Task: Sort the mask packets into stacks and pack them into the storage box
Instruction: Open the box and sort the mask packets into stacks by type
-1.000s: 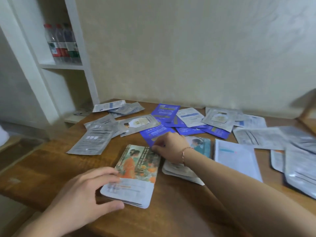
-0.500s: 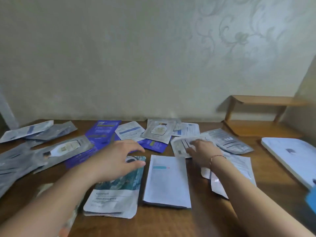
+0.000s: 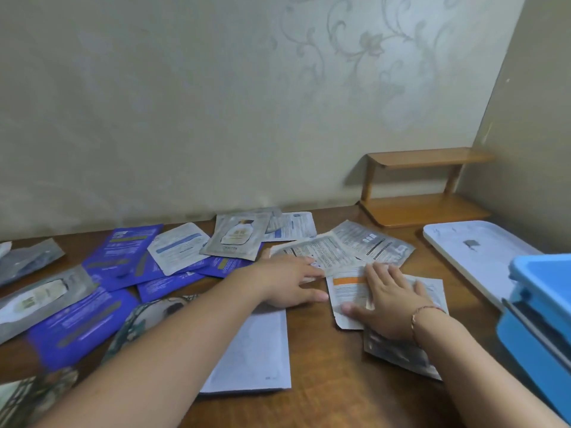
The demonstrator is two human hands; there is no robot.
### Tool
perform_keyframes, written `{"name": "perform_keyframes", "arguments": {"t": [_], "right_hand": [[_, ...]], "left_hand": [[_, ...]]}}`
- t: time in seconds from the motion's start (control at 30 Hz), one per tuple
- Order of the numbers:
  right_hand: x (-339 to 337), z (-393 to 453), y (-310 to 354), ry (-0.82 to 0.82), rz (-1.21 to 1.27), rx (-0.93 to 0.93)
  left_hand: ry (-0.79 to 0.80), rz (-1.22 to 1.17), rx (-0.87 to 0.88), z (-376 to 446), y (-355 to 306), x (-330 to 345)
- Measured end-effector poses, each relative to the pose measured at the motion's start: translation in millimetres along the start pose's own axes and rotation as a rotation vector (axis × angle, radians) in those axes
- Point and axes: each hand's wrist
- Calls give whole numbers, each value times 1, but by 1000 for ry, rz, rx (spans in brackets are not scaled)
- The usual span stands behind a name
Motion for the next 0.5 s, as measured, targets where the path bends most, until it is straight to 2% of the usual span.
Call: {"name": "perform_keyframes", "arguments": {"t": [0.13,0.3,0.4,0.5], "right_hand": [[6,-15,-16,0,71,47],[5,-23,-29,-66,110,120],[5,-25,-28,-147,72,146],[2,-30,-28,-225,19,81]], "left_hand": [[-21,88,-42,5,-3,8],[-132,213,261,-11,-51,16],[-136,252,287,-11,-72,28],[-152,245,285,-24,-80,36]]}}
Point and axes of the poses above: each hand's wrist, its own z-axis towards the middle knuckle, its own x-axis out of the palm, y = z × x, and after that the axes turned 11 degrees about y, right-handed
